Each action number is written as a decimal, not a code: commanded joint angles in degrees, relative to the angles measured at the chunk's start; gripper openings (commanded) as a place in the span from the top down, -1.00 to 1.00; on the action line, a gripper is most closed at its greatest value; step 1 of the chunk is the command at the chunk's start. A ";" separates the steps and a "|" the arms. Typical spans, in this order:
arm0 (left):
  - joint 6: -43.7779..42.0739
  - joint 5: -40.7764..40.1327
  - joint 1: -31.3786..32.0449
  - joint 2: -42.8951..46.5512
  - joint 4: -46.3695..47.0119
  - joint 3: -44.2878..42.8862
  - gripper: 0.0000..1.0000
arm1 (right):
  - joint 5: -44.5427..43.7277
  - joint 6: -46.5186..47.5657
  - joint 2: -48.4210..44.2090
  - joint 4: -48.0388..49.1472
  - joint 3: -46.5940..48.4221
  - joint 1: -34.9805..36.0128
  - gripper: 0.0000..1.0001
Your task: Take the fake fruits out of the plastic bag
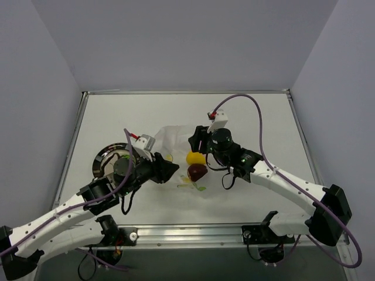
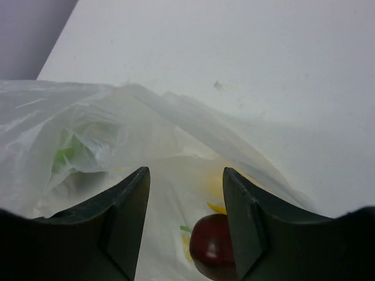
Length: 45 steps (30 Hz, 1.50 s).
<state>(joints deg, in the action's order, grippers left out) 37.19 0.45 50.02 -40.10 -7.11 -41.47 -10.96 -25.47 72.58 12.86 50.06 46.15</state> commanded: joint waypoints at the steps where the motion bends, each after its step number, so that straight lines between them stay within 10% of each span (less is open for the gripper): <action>1: -3.97 -9.83 7.97 -2.70 3.86 -5.02 0.29 | 2.68 -1.68 -3.49 0.95 5.74 0.08 -0.04; 6: -1.86 -18.97 12.82 -6.57 5.27 -3.27 0.24 | 7.62 -2.21 -5.60 -5.74 6.54 1.13 -0.69; 16: -4.50 -16.19 12.91 -18.25 11.93 -4.42 -0.07 | 12.11 -2.29 -17.81 -6.10 -0.49 1.75 -0.91; 36: 2.45 -28.22 20.91 -26.96 28.12 8.78 -0.05 | 3.40 -14.43 -16.07 34.68 -3.22 0.43 -1.00; 45: 1.83 -28.58 19.60 -29.59 28.12 7.38 -0.06 | 16.56 -21.54 0.18 61.04 0.36 -3.79 -1.00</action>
<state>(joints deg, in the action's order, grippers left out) 39.24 -26.87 70.37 -68.62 18.90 -31.27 -1.52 -44.18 68.18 59.27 45.50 43.05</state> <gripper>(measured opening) 0.527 0.997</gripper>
